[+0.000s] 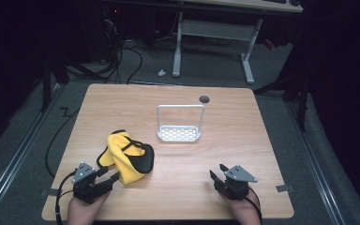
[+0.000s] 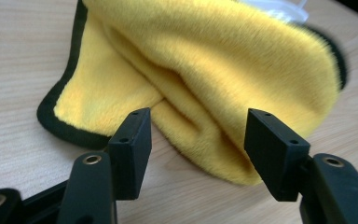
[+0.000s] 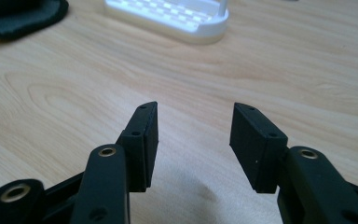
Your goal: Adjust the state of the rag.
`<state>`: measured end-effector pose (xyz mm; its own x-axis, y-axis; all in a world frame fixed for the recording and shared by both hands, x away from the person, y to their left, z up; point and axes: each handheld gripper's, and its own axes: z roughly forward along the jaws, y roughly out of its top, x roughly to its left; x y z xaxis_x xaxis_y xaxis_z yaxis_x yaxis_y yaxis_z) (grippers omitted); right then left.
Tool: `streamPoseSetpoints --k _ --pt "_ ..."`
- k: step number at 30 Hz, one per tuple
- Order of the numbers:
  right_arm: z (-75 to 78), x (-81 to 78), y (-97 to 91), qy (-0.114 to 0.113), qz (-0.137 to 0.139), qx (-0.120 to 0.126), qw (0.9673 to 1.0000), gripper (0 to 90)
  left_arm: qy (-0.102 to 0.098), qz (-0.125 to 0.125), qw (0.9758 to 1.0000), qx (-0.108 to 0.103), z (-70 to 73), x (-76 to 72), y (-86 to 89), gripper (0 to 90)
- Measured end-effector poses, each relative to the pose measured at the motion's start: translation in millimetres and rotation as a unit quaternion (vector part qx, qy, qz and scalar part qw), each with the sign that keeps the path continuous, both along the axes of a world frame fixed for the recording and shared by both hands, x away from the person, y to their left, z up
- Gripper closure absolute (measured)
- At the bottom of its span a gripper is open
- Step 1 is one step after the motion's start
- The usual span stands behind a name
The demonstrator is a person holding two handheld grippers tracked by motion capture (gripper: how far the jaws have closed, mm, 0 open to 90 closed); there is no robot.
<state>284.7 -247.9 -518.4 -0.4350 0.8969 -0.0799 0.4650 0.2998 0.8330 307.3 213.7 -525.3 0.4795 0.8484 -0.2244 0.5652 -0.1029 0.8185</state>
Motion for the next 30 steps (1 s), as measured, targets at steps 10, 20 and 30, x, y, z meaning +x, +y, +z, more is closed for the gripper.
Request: streamPoseSetpoints --k 10,20,30 --pt "1.3 -3.0 -0.5 0.001 -0.005 0.010 0.9999 50.8 -0.005 0.004 1.0000 -0.001 3.0 -0.3 7.1 37.3" --pt "-3.1 -0.6 3.5 0.011 0.000 0.005 0.9999 50.4 0.017 -0.019 0.9995 -0.018 1.0 2.6 -3.4 32.2" --pt "-2.7 -0.4 3.9 0.011 0.006 0.007 0.9999 50.3 0.035 -0.014 0.9991 0.017 -3.0 7.0 -25.5 56.1"
